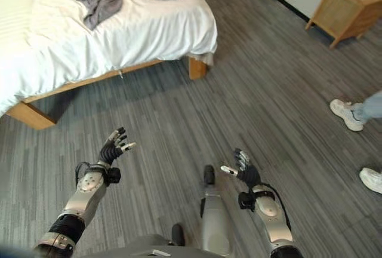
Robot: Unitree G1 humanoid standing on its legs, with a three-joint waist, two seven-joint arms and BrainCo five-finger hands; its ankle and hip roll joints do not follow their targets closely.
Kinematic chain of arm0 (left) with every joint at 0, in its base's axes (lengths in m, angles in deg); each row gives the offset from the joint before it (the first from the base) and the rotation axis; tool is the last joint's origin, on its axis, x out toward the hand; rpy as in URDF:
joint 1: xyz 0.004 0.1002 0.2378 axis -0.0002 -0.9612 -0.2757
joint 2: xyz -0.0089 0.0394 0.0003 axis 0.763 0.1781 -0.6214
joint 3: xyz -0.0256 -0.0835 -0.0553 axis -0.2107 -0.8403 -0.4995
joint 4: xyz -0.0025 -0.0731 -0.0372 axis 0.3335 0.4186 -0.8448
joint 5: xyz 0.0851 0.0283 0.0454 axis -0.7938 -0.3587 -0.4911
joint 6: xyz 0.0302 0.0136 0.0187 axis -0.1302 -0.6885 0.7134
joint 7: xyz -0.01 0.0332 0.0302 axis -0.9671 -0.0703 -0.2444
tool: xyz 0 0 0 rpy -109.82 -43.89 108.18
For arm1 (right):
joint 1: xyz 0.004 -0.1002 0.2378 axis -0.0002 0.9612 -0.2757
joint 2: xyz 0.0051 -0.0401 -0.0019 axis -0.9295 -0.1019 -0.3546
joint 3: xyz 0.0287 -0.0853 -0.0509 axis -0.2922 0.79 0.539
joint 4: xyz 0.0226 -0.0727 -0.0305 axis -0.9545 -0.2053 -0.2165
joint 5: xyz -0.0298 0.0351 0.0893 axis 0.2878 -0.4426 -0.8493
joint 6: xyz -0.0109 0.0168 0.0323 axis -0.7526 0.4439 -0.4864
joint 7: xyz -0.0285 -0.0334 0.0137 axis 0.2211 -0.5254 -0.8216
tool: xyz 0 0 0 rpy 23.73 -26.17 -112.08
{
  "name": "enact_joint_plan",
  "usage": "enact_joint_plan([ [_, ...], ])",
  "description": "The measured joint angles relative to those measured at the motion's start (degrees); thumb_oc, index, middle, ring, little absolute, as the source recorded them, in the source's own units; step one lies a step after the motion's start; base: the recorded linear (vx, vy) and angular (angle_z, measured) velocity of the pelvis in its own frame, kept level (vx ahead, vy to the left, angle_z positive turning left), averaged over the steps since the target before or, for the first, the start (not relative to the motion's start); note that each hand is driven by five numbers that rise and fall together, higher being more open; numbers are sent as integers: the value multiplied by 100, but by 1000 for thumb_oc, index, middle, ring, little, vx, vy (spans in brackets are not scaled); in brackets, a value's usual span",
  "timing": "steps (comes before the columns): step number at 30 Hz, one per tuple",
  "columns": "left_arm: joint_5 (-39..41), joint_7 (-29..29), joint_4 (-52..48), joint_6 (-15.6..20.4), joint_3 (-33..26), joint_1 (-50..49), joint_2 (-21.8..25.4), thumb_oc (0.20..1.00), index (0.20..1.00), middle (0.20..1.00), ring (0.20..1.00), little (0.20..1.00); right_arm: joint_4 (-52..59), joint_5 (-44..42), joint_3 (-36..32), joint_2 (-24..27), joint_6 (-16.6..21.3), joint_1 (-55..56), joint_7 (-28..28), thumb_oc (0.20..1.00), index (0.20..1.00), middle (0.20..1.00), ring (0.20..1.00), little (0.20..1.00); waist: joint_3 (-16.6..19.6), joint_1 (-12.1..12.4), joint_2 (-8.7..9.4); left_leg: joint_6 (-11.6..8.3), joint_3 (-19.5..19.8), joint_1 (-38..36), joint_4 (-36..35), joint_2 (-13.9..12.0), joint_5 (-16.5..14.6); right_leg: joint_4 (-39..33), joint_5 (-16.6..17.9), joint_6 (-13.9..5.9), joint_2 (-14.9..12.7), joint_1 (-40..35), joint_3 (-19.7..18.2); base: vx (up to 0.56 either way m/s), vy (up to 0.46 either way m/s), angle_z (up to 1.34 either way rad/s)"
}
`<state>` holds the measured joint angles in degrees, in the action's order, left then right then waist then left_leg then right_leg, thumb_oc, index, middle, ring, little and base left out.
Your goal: Pick up bed clothes into laundry basket.
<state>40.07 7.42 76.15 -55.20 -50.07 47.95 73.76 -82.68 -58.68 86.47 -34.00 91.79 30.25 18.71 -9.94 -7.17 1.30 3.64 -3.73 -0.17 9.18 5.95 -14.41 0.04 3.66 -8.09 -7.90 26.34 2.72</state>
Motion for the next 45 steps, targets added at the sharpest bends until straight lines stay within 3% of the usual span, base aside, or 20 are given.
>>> enact_joint_plan([
  [4,62,20,-10,-10,207,-432,-162,1000,1000,1000,1000,1000,-343,-105,-73,-74,46,205,8,1000,1000,1000,1000,1000,458,-183,42,-468,358,-493,275,-524,-270,1081,-95,670,633,-810,-43,405,-295,47],
  [5,188,10,-35,-74,101,-473,-258,1000,1000,1000,1000,1000,-436,-138,-82,-73,-39,24,11,1000,1000,1000,1000,1000,414,-153,28,-593,261,115,1749,-672,-235,1376,-182,1020,812,-829,56,359,-517,25],
  [7,484,4,-74,-143,78,-566,-353,1000,1000,1000,1000,1000,-110,-400,-215,86,13,21,-6,1000,1000,1000,1000,1000,444,98,121,-82,575,1922,5333,-866,687,1471,-796,1617,1003,-1171,-15,481,-598,-1],
  [8,503,-44,-130,-110,119,-358,-449,1000,1000,1000,1000,1000,61,-490,-534,98,37,140,-35,1000,1000,1000,1000,1000,390,326,124,338,628,2769,6630,-850,946,1418,-950,1684,1029,-1187,-15,392,-279,-6],
  [9,542,-50,-313,-97,68,-265,-382,1000,1000,1000,1000,1000,-35,-562,-608,61,-5,-92,24,1000,1000,1000,1000,1000,219,491,279,276,556,3337,6986,-715,966,1387,-999,1657,1007,-1370,-141,341,-132,-1],
  [13,555,-86,-295,-203,-89,-514,-93,1000,1000,1000,1000,1000,-51,-566,-417,186,-22,-432,-5,1000,1000,1000,1000,1000,113,653,437,-13,9,3783,4425,-855,900,666,-1202,1279,1120,-2579,-142,556,-46,-19],
  [14,554,-136,-318,-189,-115,-636,-51,1000,1000,1000,1000,1000,24,-566,-437,246,32,-413,-29,1000,1000,1000,1000,1000,144,693,304,-151,-457,3468,2594,-957,1034,425,-1282,1301,1237,-3050,-76,878,63,-9],
  [18,528,-339,-608,-204,-173,-1171,-104,1000,1000,1000,1000,1000,-291,-545,-430,395,-1,-373,-92,1000,1000,1000,1000,1000,188,864,125,57,-505,2633,-352,-108,1226,112,-1463,993,1361,-3861,-320,556,30,-22],
  [20,487,-354,-669,-226,-205,-1353,-182,1000,1000,1000,1000,1000,-273,-488,-371,289,-56,-60,-185,1000,1000,1000,1000,1000,299,928,-98,336,-1077,2016,55,-25,1272,664,-1608,804,1706,-4207,-331,516,112,-23],
  [21,477,-364,-798,-228,-213,-1497,-107,1000,1000,1000,1000,1000,-176,-450,-315,217,-56,8,-241,1000,1000,1000,1000,1000,386,994,-135,874,-943,1635,-193,-56,1517,1097,-1735,560,1795,-4223,-296,716,291,-31],
  [23,455,-365,-793,-312,-194,-1359,16,1000,1000,1000,1000,1000,15,-437,-182,-47,-62,265,-292,1000,1000,1000,1000,1000,562,983,403,997,-976,1265,-296,375,1631,2739,-1807,399,1390,-3650,-13,480,236,-6],
  [25,425,-417,-835,-361,-88,-1078,-112,1000,1000,1000,1000,1000,173,-431,-142,-42,-101,368,-378,1000,1000,1000,1000,1000,473,809,321,864,-714,713,-525,437,1407,5426,-851,296,725,-2426,766,291,106,24],
  [28,373,-517,-818,-368,-30,-784,-334,1000,1000,1000,1000,1000,321,-433,-144,-28,-113,349,-418,1000,1000,1000,1000,1000,362,556,-143,810,-294,162,-475,329,1044,6158,-1222,537,383,-1021,276,332,-36,45],
  [31,289,-543,-897,-352,21,-518,-286,1000,1000,1000,1000,1000,318,-423,-167,143,-186,477,-504,1000,1000,1000,1000,1000,307,456,-417,531,492,-474,-533,138,636,4196,-1307,505,-143,-326,251,410,-193,109],
  [33,289,-591,-903,-324,16,-517,-107,1000,1000,1000,1000,1000,321,-423,-224,267,-187,571,-614,1000,1000,1000,1000,1000,320,271,-425,325,988,-868,-614,-69,507,2212,-985,287,76,-468,-461,417,-239,158],
  [36,198,-751,-765,-323,169,-495,273,1000,1000,1000,1000,1000,599,-180,-755,542,-191,837,-631,1000,1000,1000,1000,1000,419,208,115,-56,1676,-1192,-538,-250,188,183,-252,-280,492,-1042,-2156,218,-188,171],
  [37,202,-778,-725,-372,311,-473,265,1000,1000,1000,1000,1000,629,-103,-985,738,-210,867,-622,1000,1000,1000,1000,1000,404,192,193,-189,1723,-1201,-288,-324,174,354,126,-265,573,-1187,-2053,156,-171,155],
  [39,204,-1033,-1043,-329,464,-1186,136,1000,1000,1000,1000,1000,798,-10,-1376,1251,-184,640,-635,1000,1000,1000,1000,1000,642,326,400,-450,1496,-995,163,-374,93,421,372,422,704,-1456,-1854,110,-150,89],
  [42,327,-1378,-1255,-389,659,-1553,153,1000,1000,1000,1000,1000,745,251,-1676,2590,-217,-385,-608,1000,1000,1000,1000,1000,667,467,369,-189,1528,-400,-768,-57,352,-596,662,446,752,-1929,-1458,83,-132,39],
  [45,490,-1511,-1509,-413,943,-1705,292,1000,1000,1000,1000,1000,669,372,-1631,3682,-131,-1154,-534,1000,1000,1000,1000,1000,685,567,253,-60,1370,-332,-1112,-288,779,-608,575,424,1046,-1882,-1231,-13,-49,2],
])
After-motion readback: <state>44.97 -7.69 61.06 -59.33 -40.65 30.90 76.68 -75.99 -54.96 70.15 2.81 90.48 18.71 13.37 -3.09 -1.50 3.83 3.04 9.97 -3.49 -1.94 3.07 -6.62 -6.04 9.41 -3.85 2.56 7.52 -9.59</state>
